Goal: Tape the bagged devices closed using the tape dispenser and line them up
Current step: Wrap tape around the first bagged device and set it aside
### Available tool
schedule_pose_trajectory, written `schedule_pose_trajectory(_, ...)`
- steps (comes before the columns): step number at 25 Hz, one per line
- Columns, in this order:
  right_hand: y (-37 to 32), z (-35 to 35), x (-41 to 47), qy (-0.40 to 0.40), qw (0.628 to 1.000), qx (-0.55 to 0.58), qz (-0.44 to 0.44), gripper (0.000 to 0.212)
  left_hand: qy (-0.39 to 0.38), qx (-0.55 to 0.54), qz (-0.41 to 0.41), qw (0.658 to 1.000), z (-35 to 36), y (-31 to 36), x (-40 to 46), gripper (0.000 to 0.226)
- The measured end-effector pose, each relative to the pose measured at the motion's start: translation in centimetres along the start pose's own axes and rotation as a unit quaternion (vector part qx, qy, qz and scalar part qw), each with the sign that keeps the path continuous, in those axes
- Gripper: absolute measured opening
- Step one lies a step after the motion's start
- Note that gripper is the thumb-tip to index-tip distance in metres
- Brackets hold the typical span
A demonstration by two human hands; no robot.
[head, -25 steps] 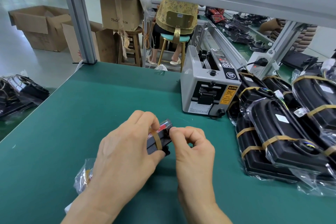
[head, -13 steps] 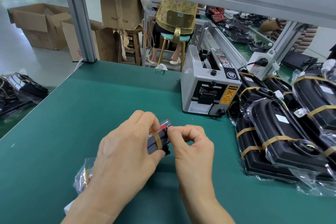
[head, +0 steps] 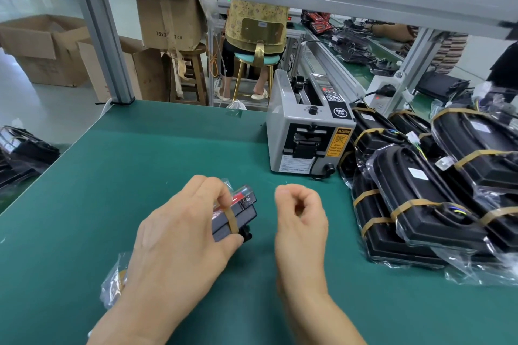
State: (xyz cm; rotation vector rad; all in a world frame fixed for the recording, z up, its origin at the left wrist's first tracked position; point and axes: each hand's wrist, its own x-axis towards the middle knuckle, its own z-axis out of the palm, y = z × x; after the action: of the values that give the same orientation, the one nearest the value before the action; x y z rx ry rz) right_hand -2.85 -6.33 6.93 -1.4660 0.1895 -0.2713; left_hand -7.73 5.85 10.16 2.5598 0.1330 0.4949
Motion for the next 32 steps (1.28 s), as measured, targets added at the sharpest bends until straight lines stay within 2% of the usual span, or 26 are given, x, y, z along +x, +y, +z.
schedule_pose_trajectory(2,0.2,-0.5,0.2,-0.015,1.000,0.002,-0.023,0.007,-0.002,-0.001,-0.001,1.000,0.1,0.0,0.0,0.047)
schedule_pose_trajectory(4,0.3,-0.3,0.0,-0.083,0.995,-0.050,-0.037,0.013,-0.001,0.001,0.001,1.000,0.1,-0.1,0.1,0.047)
schedule_pose_trajectory(6,0.4,0.0,0.3,-0.133,0.987,-0.083,-0.018,0.015,0.000,0.001,0.002,1.000,0.1,-0.2,0.1,0.047)
schedule_pose_trajectory(8,0.6,0.0,1.0,-0.131,0.990,-0.056,0.016,0.012,-0.004,-0.002,0.001,1.000,0.1,-0.3,0.2,0.047)
schedule_pose_trajectory(12,0.5,-0.1,0.6,-0.177,0.980,-0.085,0.025,0.039,-0.005,-0.011,-0.005,1.000,0.2,-0.3,0.3,0.044)
schedule_pose_trajectory(16,0.2,-1.1,2.3,-0.150,0.983,-0.025,0.102,0.025,-0.008,-0.017,-0.012,1.000,-0.2,-0.6,0.6,0.044)
schedule_pose_trajectory(20,0.3,-0.2,2.0,-0.201,0.976,-0.054,0.060,0.025,-0.018,0.000,0.025,1.000,-0.4,-0.6,0.7,0.047)
schedule_pose_trajectory(23,0.5,-0.2,2.9,-0.147,0.984,-0.090,0.036,0.013,-0.039,0.024,0.063,0.997,-0.5,-1.0,0.6,0.058)
schedule_pose_trajectory(24,0.4,-0.6,3.1,-0.139,0.987,-0.064,0.048,0.008,-0.053,0.035,0.076,0.995,-0.6,-1.2,0.6,0.065)
schedule_pose_trajectory(25,0.4,-1.2,3.2,-0.165,0.984,-0.035,0.059,0.009,-0.058,0.033,0.086,0.994,-0.7,-1.4,0.7,0.069)
schedule_pose_trajectory(26,0.5,-1.7,3.0,-0.222,0.973,-0.028,0.056,0.022,-0.054,0.002,0.084,0.995,-1.1,-1.7,1.0,0.070)
schedule_pose_trajectory(28,0.2,-2.6,2.6,-0.358,0.929,-0.093,-0.003,0.063,-0.022,-0.156,0.064,0.985,-2.1,-2.5,1.5,0.067)
schedule_pose_trajectory(30,-0.9,-2.7,3.3,-0.408,0.898,-0.136,-0.089,0.090,0.004,-0.340,0.074,0.937,-3.2,-3.4,2.2,0.074)
schedule_pose_trajectory(32,-2.6,-2.4,4.4,-0.403,0.894,-0.123,-0.150,0.091,-0.007,-0.474,0.112,0.873,-3.2,-4.1,2.3,0.081)
